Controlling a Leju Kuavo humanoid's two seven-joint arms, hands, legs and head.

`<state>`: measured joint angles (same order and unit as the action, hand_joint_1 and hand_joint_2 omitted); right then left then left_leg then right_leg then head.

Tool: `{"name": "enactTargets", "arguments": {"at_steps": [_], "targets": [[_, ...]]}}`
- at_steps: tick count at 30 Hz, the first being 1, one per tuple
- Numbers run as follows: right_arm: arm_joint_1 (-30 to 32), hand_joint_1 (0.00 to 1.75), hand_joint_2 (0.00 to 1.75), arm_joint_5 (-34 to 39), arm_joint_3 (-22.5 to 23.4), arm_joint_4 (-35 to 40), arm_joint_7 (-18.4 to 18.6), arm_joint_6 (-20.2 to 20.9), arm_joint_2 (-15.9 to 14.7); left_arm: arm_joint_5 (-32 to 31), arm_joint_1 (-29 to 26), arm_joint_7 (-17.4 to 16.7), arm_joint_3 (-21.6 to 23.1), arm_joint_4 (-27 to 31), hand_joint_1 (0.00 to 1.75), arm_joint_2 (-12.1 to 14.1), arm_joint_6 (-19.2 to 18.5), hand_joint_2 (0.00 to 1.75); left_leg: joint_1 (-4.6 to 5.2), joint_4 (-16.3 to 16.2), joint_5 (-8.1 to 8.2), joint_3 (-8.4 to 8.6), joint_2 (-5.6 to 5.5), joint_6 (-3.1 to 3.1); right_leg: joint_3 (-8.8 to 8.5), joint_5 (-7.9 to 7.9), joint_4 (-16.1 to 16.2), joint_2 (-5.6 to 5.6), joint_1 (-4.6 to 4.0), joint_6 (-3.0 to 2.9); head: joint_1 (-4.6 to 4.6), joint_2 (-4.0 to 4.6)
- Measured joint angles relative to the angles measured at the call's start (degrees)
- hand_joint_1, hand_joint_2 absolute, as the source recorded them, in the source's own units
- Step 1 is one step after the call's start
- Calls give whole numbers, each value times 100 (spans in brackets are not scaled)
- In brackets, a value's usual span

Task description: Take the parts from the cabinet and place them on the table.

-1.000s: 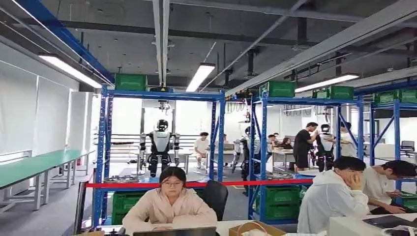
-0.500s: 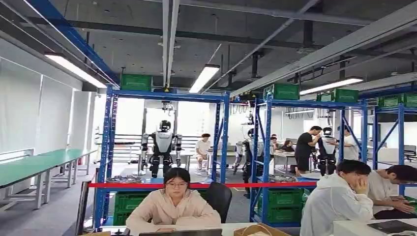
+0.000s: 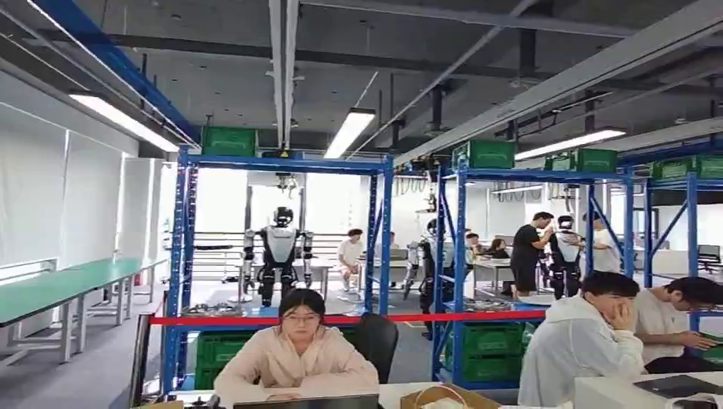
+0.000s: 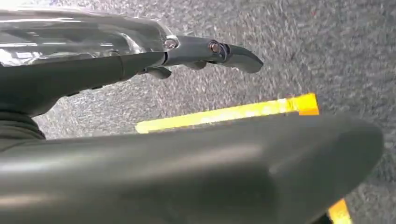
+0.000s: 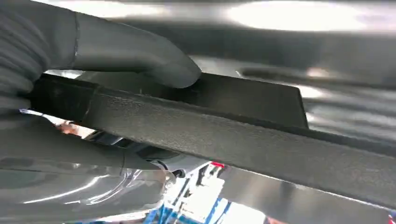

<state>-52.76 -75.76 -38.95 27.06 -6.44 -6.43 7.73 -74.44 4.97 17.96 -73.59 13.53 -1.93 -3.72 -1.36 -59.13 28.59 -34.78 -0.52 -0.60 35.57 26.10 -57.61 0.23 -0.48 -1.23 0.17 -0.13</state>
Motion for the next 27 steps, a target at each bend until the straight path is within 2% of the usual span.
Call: {"name": "enactTargets", "arguments": {"at_steps": [1,2,4,5,6,7,8,9,10,11,14,16,17,19,20,21,22,23,25,26,27], "targets": [[6,0,0,30,26,0,-35,-2,5,0,1,24,4,0,0,5,4,175,9,-85,90,-22,7,1,-27,-18,50,2,-9,-9,0,0],[4,0,0,61,48,0,-62,-2,11,-4,5,38,11,0,0,5,4,175,10,-373,280,-144,7,2,-33,-21,51,-2,-4,-16,0,0],[48,0,0,138,77,-2,-160,-2,9,-4,0,42,28,0,0,27,35,175,13,-1316,686,-586,8,-23,-42,-8,47,-7,-18,-35,0,0],[86,0,0,162,85,0,-204,-2,11,-7,-11,42,31,0,0,31,42,175,16,-1630,755,-745,7,-35,-42,-6,40,-6,-20,-36,0,0],[125,0,0,188,96,0,-228,-2,11,-9,-21,40,33,0,0,38,57,175,15,-1658,677,-775,8,-47,-48,1,33,-2,-19,-37,0,0],[150,0,0,208,103,0,-261,-4,11,-15,-22,40,39,0,0,40,57,175,10,-1434,498,-683,10,-57,-48,12,15,3,-15,-34,0,0],[160,0,0,227,105,2,-272,-7,13,-15,-16,42,44,0,0,42,61,175,2,-1017,247,-487,11,-64,-50,30,-10,10,-6,-22,0,0],[165,0,0,262,110,18,-296,-9,20,-24,-9,48,50,0,0,53,63,0,-12,-445,-46,-212,17,-70,-55,62,-53,15,3,-1,0,0],[167,0,0,297,120,26,-326,-11,22,-44,-9,66,59,0,0,53,63,0,-22,-142,-59,-56,20,-72,-43,96,-97,22,-3,33,0,0],[162,0,0,324,131,35,-342,-17,20,-50,8,81,68,0,0,53,63,0,-10,-58,-44,-44,12,-39,4,109,-166,31,-50,55,-4,0],[211,0,0,433,158,101,-517,-46,22,-55,-11,86,72,0,0,55,74,0,27,-96,-51,-50,5,37,-3,88,-138,41,-34,89,5,0],[210,0,0,547,199,168,-678,-70,18,-57,-3,83,76,0,0,55,83,0,-18,-70,-79,-37,16,110,31,218,-255,30,-26,166,5,0],[205,0,0,604,206,216,-762,-83,9,-57,5,83,76,0,0,62,90,0,-20,-70,-77,-33,17,131,128,399,-520,16,-9,203,5,0],[232,0,0,789,206,314,-1027,-94,-41,-63,6,81,79,0,0,64,98,0,-16,-70,-75,-33,20,144,518,818,-1401,8,28,247,5,0],[262,0,0,842,206,352,-1094,-92,-61,-66,2,81,79,0,0,68,101,0,-16,-70,-75,-32,21,144,697,956,-1802,7,39,256,5,0],[295,0,0,907,206,396,-1157,-87,-83,-66,0,77,79,0,0,68,101,0,-16,-70,-75,-29,19,144,768,939,-1942,6,43,259,5,0],[315,0,0,1023,208,455,-1266,-85,-118,-68,-1,61,79,0,0,68,101,0,-15,-70,-75,-24,16,144,696,797,-1783,7,44,252,5,0],[327,0,0,1214,210,562,-1439,-85,-157,-79,-3,59,81,0,0,70,94,0,-12,-70,-75,-19,8,143,499,556,-1369,8,42,230,5,0],[341,0,0,1717,267,892,-1818,-85,-247,-109,-1,53,90,0,0,68,83,0,-12,-67,-70,-13,8,135,12,86,-330,7,21,152,5,0],[389,0,0,2063,339,1113,-2025,-83,-297,-111,7,53,94,0,0,68,72,0,9,-64,-68,-30,7,116,-87,157,-155,9,-17,135,5,0],[476,0,0,2399,427,1341,-2213,-74,-319,-116,7,53,103,0,0,70,66,0,-8,-60,-74,-34,7,90,-76,148,-107,13,-30,126,5,-2]]}}
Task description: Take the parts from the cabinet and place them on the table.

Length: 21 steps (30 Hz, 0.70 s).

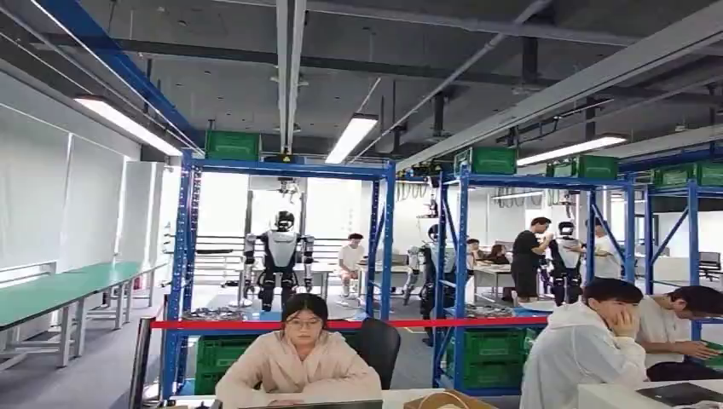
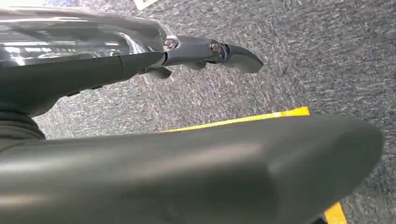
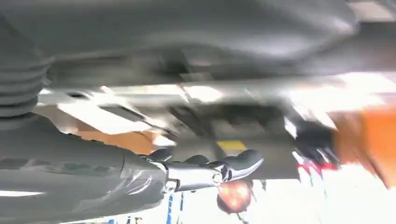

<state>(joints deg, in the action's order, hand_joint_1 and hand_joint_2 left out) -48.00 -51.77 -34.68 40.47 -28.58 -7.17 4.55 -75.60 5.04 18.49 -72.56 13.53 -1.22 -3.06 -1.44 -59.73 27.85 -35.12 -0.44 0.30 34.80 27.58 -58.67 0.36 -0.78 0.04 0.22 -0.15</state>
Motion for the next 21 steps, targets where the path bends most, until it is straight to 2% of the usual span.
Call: {"name": "enactTargets", "arguments": {"at_steps": [2,3,4,5,7,8,9,10,11,13,14,17,18,19,20,21], "targets": [[391,0,0,851,278,672,-323,121,-57,-4,-19,2,22,0,0,-2,-31,0,-27,46,-14,20,0,-60,-5,6,0,0,-29,-25,0,2],[610,0,0,1337,438,1057,-492,320,-72,-7,-22,2,26,0,0,-2,-55,0,-20,72,-26,32,-4,-104,-24,-27,65,-7,-20,-71,0,2],[859,0,0,2157,672,1566,-716,745,-33,-9,-22,9,28,0,0,0,-70,0,-29,32,57,15,6,-104,-61,-64,130,-42,23,-105,0,2],[1111,0,0,3166,973,2087,-905,1240,32,0,-19,15,28,0,0,-4,-81,0,-13,-149,235,-56,9,-99,-65,-70,142,-42,23,-143,0,2],[1579,0,0,4626,1531,3008,-941,2181,173,18,-20,20,31,0,0,-7,-116,0,-9,-1002,684,-415,9,-106,-72,-58,139,-68,7,-166,-2,2],[1823,0,0,5150,1788,3480,-937,2629,220,37,-24,22,31,0,0,-7,-116,0,-5,-1404,831,-597,9,-119,-74,-52,134,-74,-3,-174,0,2],[2033,0,0,5436,1974,3830,-928,2900,271,55,-42,22,31,0,0,-7,-116,0,-6,-1603,848,-684,10,-129,-73,-45,127,-79,-6,-180,0,2],[2188,0,0,5669,2192,4241,-895,3150,338,63,-59,20,28,0,0,-4,-116,0,-8,-1533,751,-645,11,-138,-74,-37,120,-73,-4,-180,-2,2],[2324,0,0,5792,2333,4556,-867,3317,385,85,-63,20,28,0,0,-4,-116,0,-13,-1215,539,-489,11,-143,-77,-32,100,-60,4,-171,0,2],[2598,0,0,6035,2498,5179,-865,3653,459,153,-45,0,20,0,0,0,-114,0,-27,-225,46,2,13,-143,-81,4,32,-26,19,-125,0,2],[2726,0,0,6104,2546,5421,-865,3760,490,171,-32,-22,15,0,0,0,-114,0,-8,-90,128,96,8,-129,-49,26,-2,-17,-6,-89,0,2],[3011,0,0,6202,2664,5956,-858,3943,542,190,-53,-42,13,0,0,0,-114,0,36,-42,90,75,1,-63,-10,0,-44,-3,6,-21,4,2],[3121,0,0,6215,2679,6076,-858,3978,544,208,-57,-44,9,0,0,0,-114,0,40,-33,65,74,2,-14,-9,-11,-40,-1,14,3,2,2],[3249,0,0,6193,2706,6238,-880,4031,544,238,-53,-44,2,0,0,-4,-109,0,4,-3,27,61,12,42,4,45,-63,-4,26,33,2,2],[3387,0,0,6122,2717,6372,-940,4085,544,245,-47,-44,-9,0,0,-4,-94,0,4,-3,9,48,15,70,20,239,-192,-7,31,80,4,2],[3508,0,0,6055,2714,6430,-1007,4111,544,260,-49,-39,-33,0,0,0,-63,0,5,-3,-6,33,16,95,105,507,-480,-9,52,106,4,2]]}}
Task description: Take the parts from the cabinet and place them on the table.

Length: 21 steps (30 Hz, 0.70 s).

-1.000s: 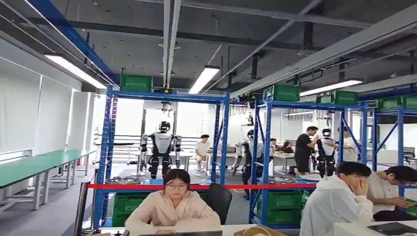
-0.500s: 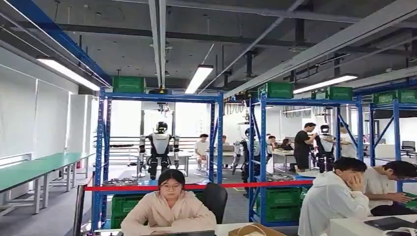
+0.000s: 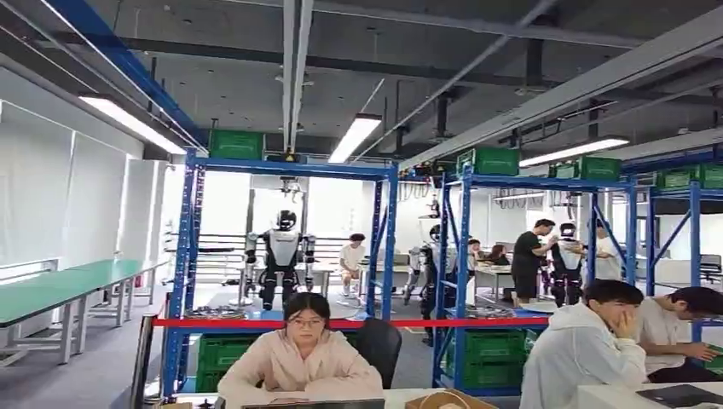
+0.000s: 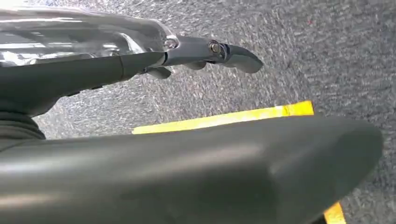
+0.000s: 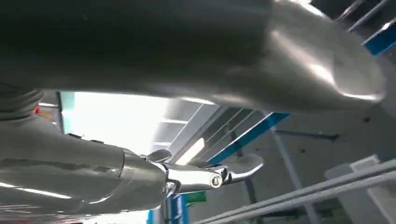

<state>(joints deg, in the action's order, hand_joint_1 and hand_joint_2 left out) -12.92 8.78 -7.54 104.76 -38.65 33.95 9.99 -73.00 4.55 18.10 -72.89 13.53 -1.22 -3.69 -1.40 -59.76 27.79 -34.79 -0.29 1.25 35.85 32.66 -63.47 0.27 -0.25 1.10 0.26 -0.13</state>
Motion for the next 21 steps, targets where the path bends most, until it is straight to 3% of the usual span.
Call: {"name": "enactTargets", "arguments": {"at_steps": [2,3,4,5,7,8,9,12,13,14,16,17,18,19,20,21], "targets": [[278,0,0,-85,-11,59,-81,33,0,28,-7,11,-35,0,0,0,22,0,21,-1,-40,-49,17,31,277,536,-896,-3,39,49,0,0],[405,0,0,-85,-20,83,-98,44,0,35,-11,13,-48,0,0,0,37,0,31,-1,-67,-83,25,31,345,651,-1207,-3,46,53,0,0],[514,0,0,-87,-33,124,-109,57,0,48,-13,11,-66,0,0,0,50,0,39,-1,-97,-119,27,29,287,618,-1232,-4,49,53,-2,0],[605,0,0,-96,-44,153,-111,77,0,50,-13,11,-81,0,0,0,55,0,47,-1,-127,-154,26,25,104,498,-1001,-3,48,41,0,0],[760,0,0,-118,-74,227,-111,133,11,70,-13,13,-105,0,0,0,70,0,65,-1,-193,-215,22,6,-551,135,-14,-2,44,-12,0,0],[818,0,0,-120,-94,269,-111,142,26,90,-16,13,-109,0,0,-2,72,0,63,-1,-222,-222,21,-8,-907,64,488,-1,31,-62,-2,0],[871,0,0,-116,-109,293,-113,144,44,101,-29,13,-116,0,0,-2,79,0,86,-1,-255,-239,20,-48,-1020,93,734,-8,-6,-63,-2,0],[1078,0,0,-96,-107,288,-116,146,57,157,-51,-26,-164,0,0,-4,113,0,19,88,-405,-233,23,-166,-945,-35,713,5,-70,-128,-2,0],[1123,0,0,-76,-107,286,-116,146,63,162,-69,-31,-181,0,0,-7,114,0,37,97,-435,-237,1,-209,-898,-141,805,-14,-46,-181,-2,0],[1141,0,0,-67,-109,269,-116,149,74,166,-87,-31,-197,0,0,-7,116,0,27,14,-187,-294,3,-205,-864,-220,822,-54,-23,-242,-4,0],[1240,0,0,-41,-98,255,-116,175,92,166,-106,-31,-203,0,0,-24,118,0,32,-623,528,-448,5,-207,-716,-332,815,-51,-34,-296,-7,0],[1301,0,0,-37,-85,240,-116,192,92,166,-102,-20,-208,0,0,-26,118,0,33,-1038,790,-525,5,-215,-644,-385,812,-65,-50,-311,-7,0],[1345,0,0,-37,-74,221,-116,205,94,166,-102,-13,-216,0,0,-24,120,0,35,-1418,929,-574,5,-225,-558,-442,798,-81,-64,-319,-7,0],[1372,0,0,-39,-63,203,-116,210,94,168,-106,-11,-227,2,0,-24,122,0,36,-1608,875,-541,5,-231,-466,-495,776,-84,-68,-314,-7,0],[1392,0,0,-39,-37,179,-116,216,94,166,-108,-9,-240,2,0,-24,124,0,36,-1554,707,-415,6,-234,-371,-541,747,-84,-67,-305,-7,0],[1418,0,0,-37,-15,151,-116,231,94,168,-108,-2,-245,2,0,-24,129,0,31,-1267,475,-163,8,-235,-272,-582,709,-94,-63,-291,-7,0]]}}
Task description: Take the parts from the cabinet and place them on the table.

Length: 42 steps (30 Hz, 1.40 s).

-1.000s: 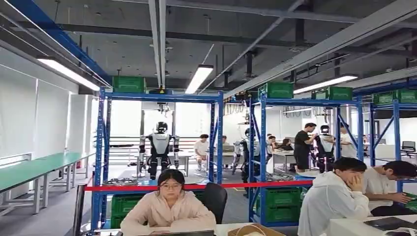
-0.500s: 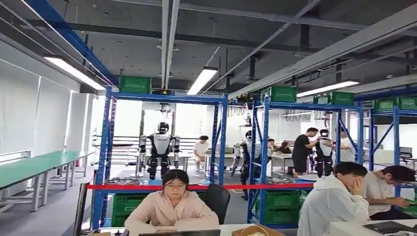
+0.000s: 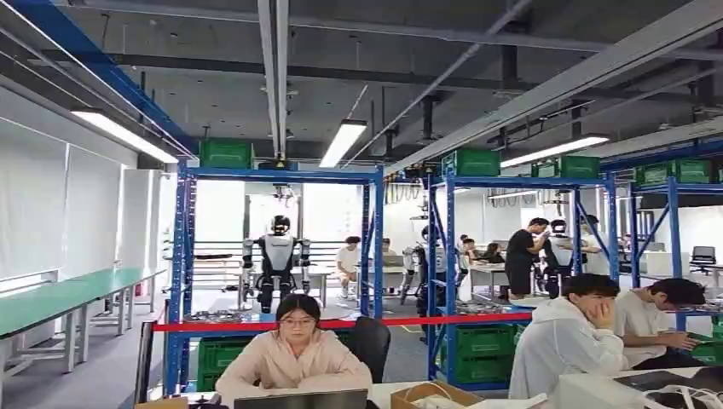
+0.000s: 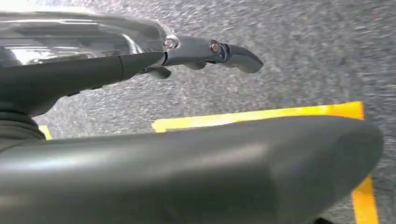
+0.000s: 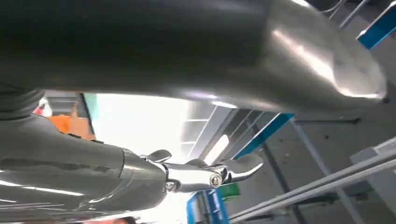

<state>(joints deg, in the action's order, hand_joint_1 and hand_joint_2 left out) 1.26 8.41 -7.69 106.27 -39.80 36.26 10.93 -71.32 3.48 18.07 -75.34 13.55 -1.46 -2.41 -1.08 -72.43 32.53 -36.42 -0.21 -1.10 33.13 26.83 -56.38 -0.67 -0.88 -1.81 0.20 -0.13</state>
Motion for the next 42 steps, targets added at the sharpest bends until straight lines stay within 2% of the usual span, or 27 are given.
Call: {"name": "enactTargets", "arguments": {"at_steps": [1,3,4,6,7,8,11,12,13,15,17,18,19,20,22,23,24,26,27,29,31,32,34,37,38,39,42], "targets": [[14,0,0,0,20,-35,0,4,-2,0,0,11,-4,0,0,0,0,0,-7,426,-159,310,16,-5,81,-29,-36,-18,7,15,0,0],[27,0,0,0,61,-103,0,-37,-2,0,37,26,-17,0,0,0,2,0,11,1356,-102,947,224,-15,190,-49,-183,-41,-39,57,0,0],[31,0,0,-9,87,-125,0,-87,-11,0,74,29,-28,2,0,0,5,0,28,1500,3,1011,218,66,232,-81,-215,-79,-32,102,2,0],[29,0,0,-20,127,-204,0,-173,-20,0,79,35,-37,2,0,-2,5,0,52,1501,-2,950,145,78,274,-155,-228,-137,-20,165,2,0],[35,0,0,-54,153,-241,0,-231,-26,2,39,33,-42,2,0,-6,5,0,30,1515,-61,906,143,149,298,-194,-232,-143,-31,209,2,0],[41,0,0,-83,188,-265,0,-266,-35,0,26,31,-50,2,0,-22,7,0,15,1523,-114,846,165,197,352,-76,-283,-79,-4,246,2,0],[75,0,0,-122,251,-324,-2,-321,-68,2,25,33,-94,4,0,-15,15,0,36,1520,-299,626,152,289,610,892,-1259,6,55,349,7,-2],[90,0,0,-148,260,-348,0,-349,-70,7,23,33,-103,4,0,-15,15,0,50,1516,-355,553,152,296,685,1080,-1669,6,63,364,7,-2],[107,0,0,-175,265,-376,0,-374,-74,9,21,33,-111,4,0,-15,15,0,63,1510,-409,480,154,296,689,1071,-1927,6,66,367,7,0],[126,0,0,-214,275,-422,0,-402,-90,9,27,33,-131,4,0,-17,18,0,92,1504,-522,332,155,292,362,687,-1696,11,65,347,7,0],[124,0,0,-251,280,-453,0,-431,-103,9,28,33,-135,4,0,-17,24,0,116,1504,-622,233,146,284,-320,412,-758,36,45,253,7,0],[124,0,0,-295,280,-464,0,-457,-103,13,24,33,-138,4,0,-24,24,0,125,1502,-661,214,143,267,-741,492,-201,78,24,186,4,-2],[118,0,0,-346,280,-481,0,-472,-107,33,24,35,-146,4,0,-26,24,0,142,1497,-699,198,136,242,-973,574,228,71,1,145,2,0],[123,0,0,-385,280,-523,4,-518,-114,42,25,39,-164,4,0,-26,29,0,124,1504,-775,167,137,209,-964,593,281,75,-19,145,4,0],[167,0,0,-435,291,-661,11,-588,-133,57,22,61,-195,4,0,-26,29,0,85,1530,-878,127,136,130,-903,493,302,70,-59,87,4,0],[188,0,0,-470,295,-779,37,-632,-140,75,11,72,-212,4,0,-24,40,0,68,1505,-804,91,113,118,-879,399,379,35,3,43,7,0],[200,0,0,-529,300,-960,83,-695,-155,105,-4,74,-241,4,0,-31,46,0,75,1400,-531,46,80,96,-799,332,373,22,-9,16,2,-2],[275,0,0,-678,319,-1378,94,-865,-188,127,-31,90,-278,4,0,-57,46,0,63,676,199,-117,74,68,-633,219,341,14,-18,-23,2,0],[302,0,0,-728,328,-1592,105,-942,-208,140,-32,90,-286,4,0,-59,53,0,63,235,420,-202,72,49,-536,163,315,-3,-24,-25,2,0],[306,0,0,-921,370,-2095,107,-1165,-241,155,-43,92,-310,4,0,-59,64,0,56,-198,313,-187,70,23,-321,67,230,-16,-24,-9,2,0],[299,0,0,-1244,415,-2707,59,-1513,-302,155,-52,92,-359,7,0,-59,77,0,32,235,-177,216,71,1,-63,-11,97,-19,-6,34,2,0],[289,0,0,-1320,448,-2987,59,-1618,-330,155,-52,92,-374,7,0,-59,77,0,22,669,-273,532,71,-9,43,-36,20,-18,3,62,2,0],[241,0,0,-1568,547,-3507,46,-1946,-372,155,-42,96,-387,9,0,-77,77,0,24,1548,16,1091,50,12,213,-63,-172,-15,-30,107,0,0],[-28,0,0,-2044,794,-4767,35,-2654,-444,153,-41,123,-442,11,0,-105,77,0,62,1567,36,1044,45,148,270,-218,-176,-10,-16,208,2,0],[-46,0,0,-2125,906,-5129,22,-2792,-480,153,-45,125,-448,11,0,-149,77,0,30,1585,-33,986,64,219,304,-179,-193,7,2,250,2,0],[-93,0,0,-2245,995,-5468,13,-2949,-501,153,-46,123,-463,17,0,-149,81,0,35,1584,-93,926,65,273,344,65,-294,23,17,311,4,0],[-315,0,0,-2667,1213,-6696,70,-3552,-588,151,-40,125,-507,24,0,-164,101,0,67,1578,-299,684,74,344,613,1031,-1393,33,71,397,4,0]]}}
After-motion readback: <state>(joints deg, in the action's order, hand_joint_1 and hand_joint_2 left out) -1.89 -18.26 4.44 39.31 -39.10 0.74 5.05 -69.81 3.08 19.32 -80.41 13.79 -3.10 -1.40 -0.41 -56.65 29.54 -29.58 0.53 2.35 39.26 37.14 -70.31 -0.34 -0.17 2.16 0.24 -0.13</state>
